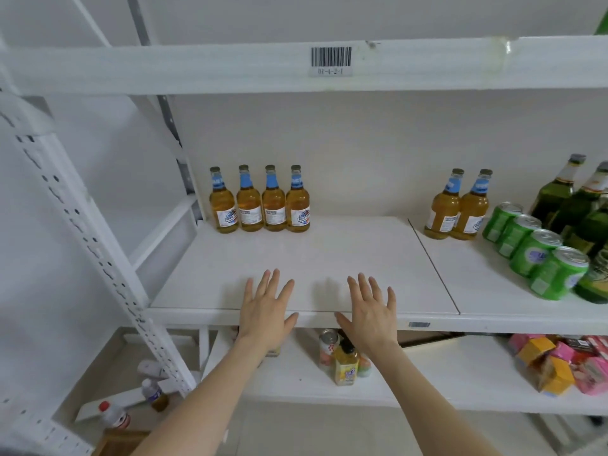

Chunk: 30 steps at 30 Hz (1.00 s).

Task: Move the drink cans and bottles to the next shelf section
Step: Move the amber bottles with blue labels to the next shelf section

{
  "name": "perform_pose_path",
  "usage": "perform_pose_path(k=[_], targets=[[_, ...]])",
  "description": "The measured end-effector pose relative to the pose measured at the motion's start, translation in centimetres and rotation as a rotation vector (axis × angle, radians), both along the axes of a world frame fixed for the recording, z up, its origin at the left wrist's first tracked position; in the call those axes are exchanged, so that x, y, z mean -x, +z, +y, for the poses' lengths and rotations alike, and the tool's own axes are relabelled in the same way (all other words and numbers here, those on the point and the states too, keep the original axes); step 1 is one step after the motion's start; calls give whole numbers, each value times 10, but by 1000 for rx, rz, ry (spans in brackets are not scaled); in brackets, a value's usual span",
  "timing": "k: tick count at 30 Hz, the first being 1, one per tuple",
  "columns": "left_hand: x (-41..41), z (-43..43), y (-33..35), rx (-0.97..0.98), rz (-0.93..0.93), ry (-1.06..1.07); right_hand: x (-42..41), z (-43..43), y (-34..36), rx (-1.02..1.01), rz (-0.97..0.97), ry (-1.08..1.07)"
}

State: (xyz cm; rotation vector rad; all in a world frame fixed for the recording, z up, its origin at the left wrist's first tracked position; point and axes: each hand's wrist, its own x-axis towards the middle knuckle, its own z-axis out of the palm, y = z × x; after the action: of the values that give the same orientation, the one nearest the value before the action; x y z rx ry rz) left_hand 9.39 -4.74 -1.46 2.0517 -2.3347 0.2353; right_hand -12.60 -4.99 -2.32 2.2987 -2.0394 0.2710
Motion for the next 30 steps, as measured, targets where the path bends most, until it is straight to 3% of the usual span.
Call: perform_pose_path(k=[20, 30], targets=[[-64, -154, 0, 64, 71, 43, -69, -163, 3, 36, 0, -3], [-79, -238, -13, 146, 366, 92, -82, -254, -4, 61, -90, -47]])
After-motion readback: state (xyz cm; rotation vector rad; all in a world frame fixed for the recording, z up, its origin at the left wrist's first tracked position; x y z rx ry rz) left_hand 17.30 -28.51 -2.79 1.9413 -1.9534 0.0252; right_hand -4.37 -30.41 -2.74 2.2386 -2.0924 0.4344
